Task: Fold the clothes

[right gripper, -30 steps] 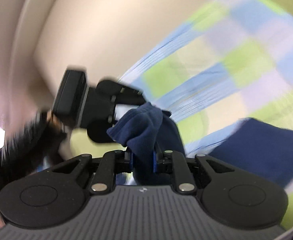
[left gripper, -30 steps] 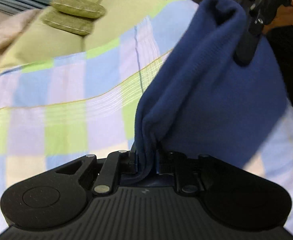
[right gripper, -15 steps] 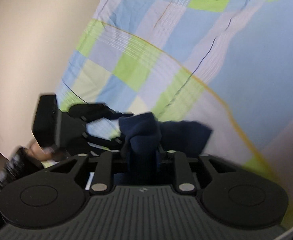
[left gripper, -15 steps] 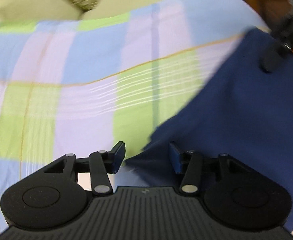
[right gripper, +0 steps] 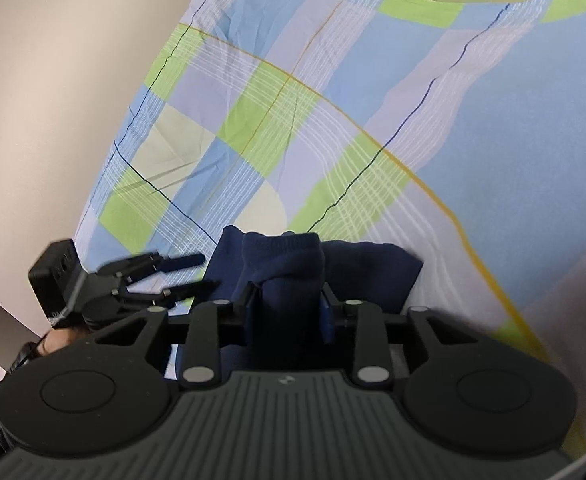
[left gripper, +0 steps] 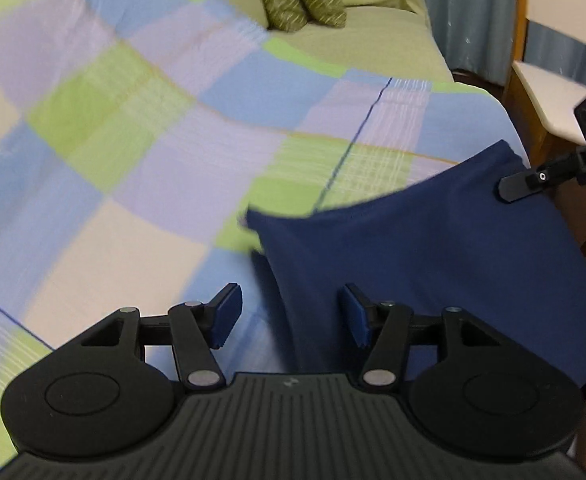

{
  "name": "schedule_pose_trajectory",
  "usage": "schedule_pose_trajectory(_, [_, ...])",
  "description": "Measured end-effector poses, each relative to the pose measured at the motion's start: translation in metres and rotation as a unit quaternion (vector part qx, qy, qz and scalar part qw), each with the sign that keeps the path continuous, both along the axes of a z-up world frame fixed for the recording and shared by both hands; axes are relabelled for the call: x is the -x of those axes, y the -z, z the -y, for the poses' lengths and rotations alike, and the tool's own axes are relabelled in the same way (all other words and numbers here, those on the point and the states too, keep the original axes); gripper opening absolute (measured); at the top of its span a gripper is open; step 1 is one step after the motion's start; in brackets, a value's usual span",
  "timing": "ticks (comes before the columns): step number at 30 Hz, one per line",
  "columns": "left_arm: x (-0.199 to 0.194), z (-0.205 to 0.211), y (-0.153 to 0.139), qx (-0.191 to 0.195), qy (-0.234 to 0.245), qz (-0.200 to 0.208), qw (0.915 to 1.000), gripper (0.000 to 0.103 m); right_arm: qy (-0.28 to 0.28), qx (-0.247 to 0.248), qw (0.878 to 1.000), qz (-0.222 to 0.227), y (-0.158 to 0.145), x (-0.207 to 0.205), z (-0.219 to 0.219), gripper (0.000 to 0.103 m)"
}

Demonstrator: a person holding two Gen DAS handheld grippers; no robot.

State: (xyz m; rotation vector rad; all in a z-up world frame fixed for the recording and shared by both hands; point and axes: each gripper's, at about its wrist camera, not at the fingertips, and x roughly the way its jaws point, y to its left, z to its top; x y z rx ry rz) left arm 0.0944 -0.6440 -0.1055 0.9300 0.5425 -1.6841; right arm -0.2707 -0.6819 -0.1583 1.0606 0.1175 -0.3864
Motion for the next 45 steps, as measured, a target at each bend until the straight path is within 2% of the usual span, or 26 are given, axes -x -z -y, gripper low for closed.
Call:
schedule_pose_trajectory(1, [-0.001, -0.003, 0.001, -0.001, 0.002, -0.01, 0.9999, 0.017, 0.001, 0.0, 1.0, -0.003, 0.0, 0.0, -0.001, 0.017])
schedule_pose_trajectory(3, [0.003, -0.006, 0.0, 0.013, 0.011, -0.019, 0.9997, 0.017, 0.002, 0.002, 1.0, -0.008, -0.001, 0.0, -0.003, 0.014])
schedule_pose_trajectory(9, [0.003, -0.017, -0.015, 0.076, -0.002, -0.03, 0.9966, 0.017, -0.009, 0.126, 0.992, 0.029, -0.049, 0.001, -0.012, 0.009])
schedule_pose_trajectory(10, [0.002, -0.016, -0.014, 0.077, -0.008, -0.032, 0.9965, 0.017, -0.006, 0.125, 0.992, 0.026, -0.048, -0.001, -0.008, 0.009])
schedule_pose_trajectory(11, [0.0, -0.01, -0.006, 0.063, -0.018, -0.03, 0.9974, 0.02, -0.004, 0.123, 0.992, 0.023, -0.045, -0.002, -0.005, 0.009])
schedule_pose_trajectory(13, [-0.003, 0.0, 0.01, 0.038, -0.033, -0.029, 0.9983, 0.028, 0.001, 0.082, 0.997, -0.007, -0.024, -0.008, 0.009, 0.009])
schedule_pose_trajectory(15, [-0.008, 0.006, 0.019, 0.036, -0.055, -0.043, 0.9969, 0.041, 0.004, 0.034, 0.998, -0.058, 0.008, -0.013, 0.021, 0.009])
schedule_pose_trajectory(16, [-0.01, 0.008, 0.02, 0.042, -0.066, -0.046, 0.9959, 0.049, 0.005, 0.034, 0.998, -0.057, 0.011, -0.011, 0.021, 0.009])
schedule_pose_trajectory(20, [-0.011, 0.013, 0.026, 0.048, -0.082, -0.045, 0.9944, 0.052, 0.015, 0.044, 0.997, -0.061, 0.012, -0.012, 0.02, 0.013])
schedule_pose_trajectory(24, [-0.002, 0.003, 0.004, 0.081, -0.09, -0.028, 0.9922, 0.051, 0.02, 0.042, 0.997, -0.056, 0.013, -0.013, 0.021, 0.015])
schedule_pose_trajectory(26, [0.004, -0.003, -0.009, 0.096, -0.085, -0.031, 0.9913, 0.049, 0.022, 0.043, 0.998, -0.046, 0.012, -0.008, 0.019, 0.021])
schedule_pose_trajectory(30, [0.032, -0.012, -0.027, 0.104, -0.032, -0.065, 0.9919, 0.049, 0.024, 0.04, 0.999, -0.02, 0.01, 0.005, 0.017, 0.025])
schedule_pose_trajectory(33, [0.06, -0.003, -0.015, 0.065, 0.022, -0.074, 0.9949, 0.049, 0.021, 0.041, 0.999, 0.006, 0.004, 0.021, 0.01, 0.033])
schedule_pose_trajectory(34, [0.069, 0.002, -0.007, 0.048, 0.038, -0.071, 0.9956, 0.049, 0.016, 0.042, 0.999, 0.012, 0.002, 0.024, 0.008, 0.039])
schedule_pose_trajectory(35, [0.076, 0.007, 0.001, 0.033, 0.049, -0.066, 0.9961, 0.049, -0.006, 0.038, 0.999, 0.027, 0.0, 0.031, 0.001, 0.048])
schedule_pose_trajectory(38, [0.081, 0.016, 0.017, 0.019, 0.046, -0.062, 0.9968, 0.049, -0.071, 0.023, 0.995, 0.061, -0.005, 0.044, -0.019, 0.063])
schedule_pose_trajectory(41, [0.076, 0.019, 0.019, 0.015, 0.037, -0.073, 0.9965, 0.049, -0.152, 0.002, 0.987, 0.06, 0.001, 0.036, -0.043, 0.067])
schedule_pose_trajectory(45, [0.075, 0.015, 0.011, 0.007, 0.053, -0.075, 0.9957, 0.049, -0.189, 0.002, 0.98, 0.062, 0.009, 0.01, -0.049, 0.068])
